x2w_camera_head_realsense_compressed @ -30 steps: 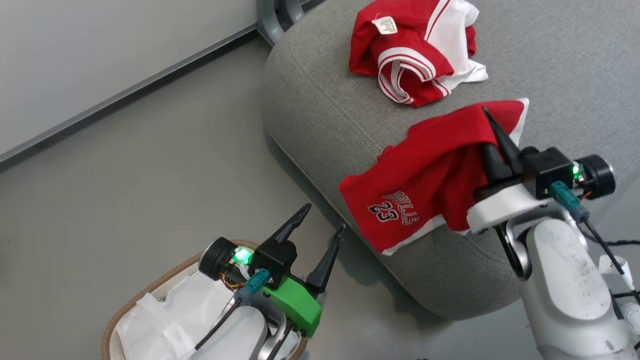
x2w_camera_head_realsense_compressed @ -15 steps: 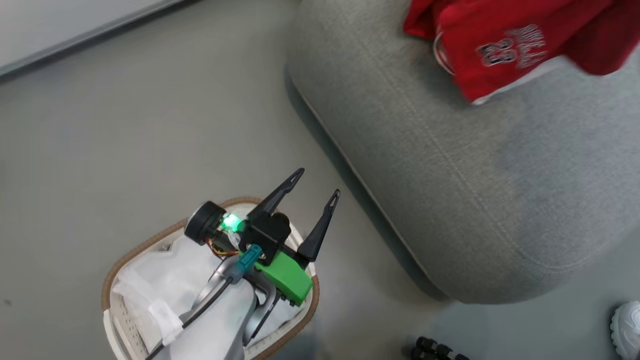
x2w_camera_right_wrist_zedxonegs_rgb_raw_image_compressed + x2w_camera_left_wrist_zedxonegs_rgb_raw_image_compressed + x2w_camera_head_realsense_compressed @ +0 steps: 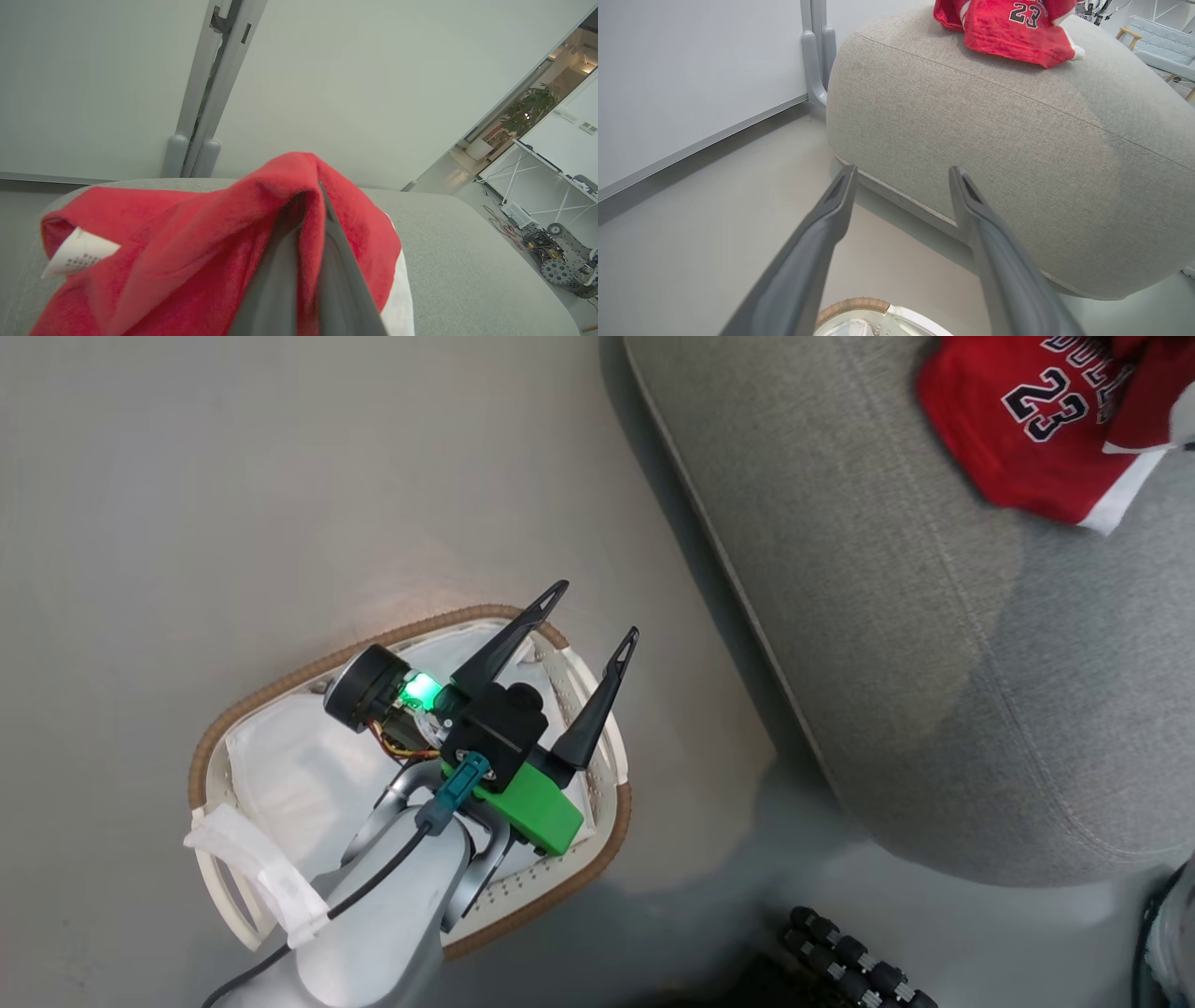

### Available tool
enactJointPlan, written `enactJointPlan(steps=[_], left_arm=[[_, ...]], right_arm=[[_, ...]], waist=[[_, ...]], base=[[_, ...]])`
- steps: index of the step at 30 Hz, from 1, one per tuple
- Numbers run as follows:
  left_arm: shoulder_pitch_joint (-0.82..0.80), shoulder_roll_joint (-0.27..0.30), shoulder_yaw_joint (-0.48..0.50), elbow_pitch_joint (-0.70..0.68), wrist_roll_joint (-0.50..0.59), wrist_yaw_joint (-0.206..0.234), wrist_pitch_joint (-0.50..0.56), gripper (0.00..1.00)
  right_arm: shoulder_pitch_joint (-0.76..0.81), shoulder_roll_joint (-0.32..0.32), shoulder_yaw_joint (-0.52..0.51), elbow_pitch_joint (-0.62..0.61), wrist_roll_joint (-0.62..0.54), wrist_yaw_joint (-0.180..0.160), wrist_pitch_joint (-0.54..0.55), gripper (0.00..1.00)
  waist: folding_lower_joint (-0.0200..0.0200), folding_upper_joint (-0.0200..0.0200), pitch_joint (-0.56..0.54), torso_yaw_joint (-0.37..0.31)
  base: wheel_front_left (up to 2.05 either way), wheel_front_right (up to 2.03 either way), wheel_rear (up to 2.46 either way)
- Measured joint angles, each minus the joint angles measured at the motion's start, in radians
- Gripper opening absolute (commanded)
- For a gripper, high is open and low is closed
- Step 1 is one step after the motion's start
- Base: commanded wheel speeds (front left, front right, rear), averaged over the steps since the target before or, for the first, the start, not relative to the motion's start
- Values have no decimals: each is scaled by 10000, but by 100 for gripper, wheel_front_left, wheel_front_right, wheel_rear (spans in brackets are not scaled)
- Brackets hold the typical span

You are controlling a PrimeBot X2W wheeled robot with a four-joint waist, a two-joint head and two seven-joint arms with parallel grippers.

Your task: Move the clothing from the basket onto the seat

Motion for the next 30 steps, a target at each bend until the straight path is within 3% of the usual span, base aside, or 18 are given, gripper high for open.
enactJointPlan(steps=[10,11,13,14,15,16,17,30], left_arm=[[-88,146,-94,-209,12,29,81,100],[-89,150,-102,-209,8,29,79,100],[-91,148,-113,-201,-8,29,75,100],[-91,148,-123,-186,-33,29,38,100],[-91,146,-127,-165,-69,29,25,100],[-91,138,-127,-151,-88,35,15,100],[-90,121,-128,-125,-107,36,-17,100],[237,-437,334,621,-759,257,-435,100]], right_arm=[[334,543,0,284,-290,0,0,0],[407,539,12,228,-324,0,0,5],[533,539,29,36,-370,0,0,36],[601,541,42,-40,-374,0,0,47],[693,548,77,-111,-395,0,0,78],[786,548,102,-153,-407,0,0,96],[908,552,153,-203,-428,0,0,100],[2040,-46,924,-713,-454,0,0,100]], waist=[[0,-1,675,164],[0,0,643,148],[0,0,562,113],[0,0,508,96],[0,0,446,80],[0,0,391,70],[0,0,316,63],[-1,0,-1309,301]], base=[[0,0,0],[0,0,0],[0,0,0],[0,0,0],[0,0,0],[0,0,0],[0,0,0],[0,0,0]])
